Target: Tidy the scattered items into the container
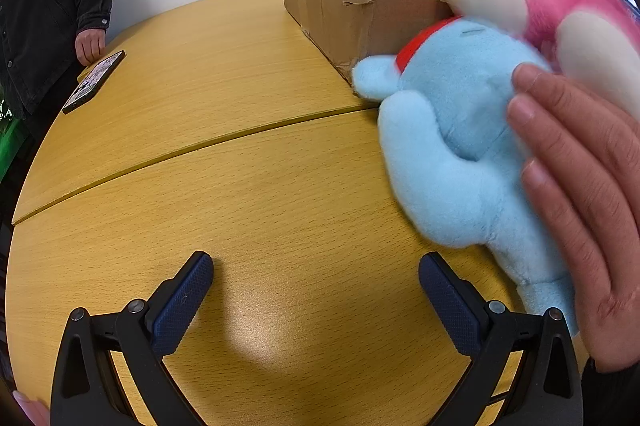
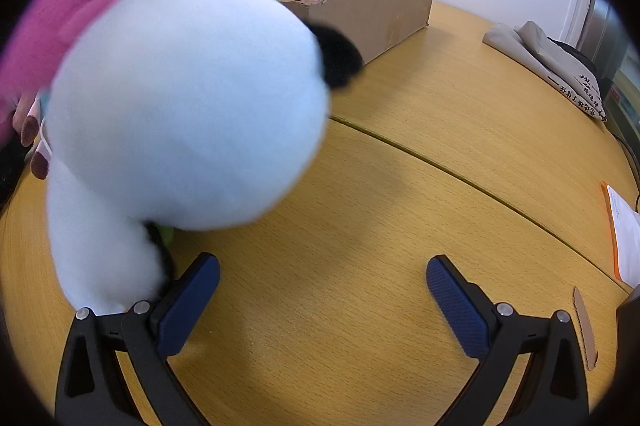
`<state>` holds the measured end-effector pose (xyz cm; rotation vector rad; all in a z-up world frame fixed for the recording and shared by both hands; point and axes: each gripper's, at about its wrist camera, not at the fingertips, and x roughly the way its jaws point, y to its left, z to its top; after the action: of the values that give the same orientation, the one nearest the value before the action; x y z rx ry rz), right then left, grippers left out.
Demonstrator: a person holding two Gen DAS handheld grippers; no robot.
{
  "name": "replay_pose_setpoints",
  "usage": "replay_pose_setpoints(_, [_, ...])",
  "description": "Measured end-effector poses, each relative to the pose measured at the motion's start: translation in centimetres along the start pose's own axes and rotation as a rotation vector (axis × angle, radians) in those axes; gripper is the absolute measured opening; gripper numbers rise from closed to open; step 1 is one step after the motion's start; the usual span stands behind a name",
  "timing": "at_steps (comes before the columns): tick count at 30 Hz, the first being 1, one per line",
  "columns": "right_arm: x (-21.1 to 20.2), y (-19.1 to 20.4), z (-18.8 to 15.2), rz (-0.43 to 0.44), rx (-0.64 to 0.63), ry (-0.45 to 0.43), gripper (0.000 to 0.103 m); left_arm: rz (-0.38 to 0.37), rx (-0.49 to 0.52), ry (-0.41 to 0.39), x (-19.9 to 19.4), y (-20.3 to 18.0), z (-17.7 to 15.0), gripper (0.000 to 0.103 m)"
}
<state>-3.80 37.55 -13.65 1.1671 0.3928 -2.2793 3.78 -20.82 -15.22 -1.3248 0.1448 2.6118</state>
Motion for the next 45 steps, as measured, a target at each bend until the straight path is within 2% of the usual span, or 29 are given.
replay_pose_setpoints(30, [-0.2, 0.4, -0.2, -0.016, 0.020, -0.001, 0.103, 0.001, -0.001, -0.001, 0.7, 0.5, 0.4, 0.103])
replay_pose_setpoints(37, [-1.0, 1.5, -1.1, -0.155, 0.217, -0.001, 0.103, 0.014, -0.019, -0.002, 0.7, 0.4, 0.5, 0.103])
replay_pose_setpoints(40, [-1.9, 2.4, -2.3, -0.215, 0.276, -0.003, 0.102, 0.049, -0.051, 0.018, 0.0, 0.0, -0.1, 0.103])
replay_pose_setpoints(42, [-2.9, 3.2, -3.3, -0.270, 0.316, -0.007, 0.102, 0.084, -0.096, -0.015, -1.8, -0.5, -0.6, 0.103])
replay_pose_setpoints(44, [-5.3, 5.5, -4.5, -0.366, 0.327, -0.056, 0.102, 0.096, -0.165, -0.101, -5.1, -1.3, -1.0, 0.103])
replay_pose_setpoints(45, [-6.7, 6.5, -4.7, -0.373, 0.336, -0.085, 0.102, 0.104, -0.208, -0.143, -7.0, -2.0, -1.2, 0.103])
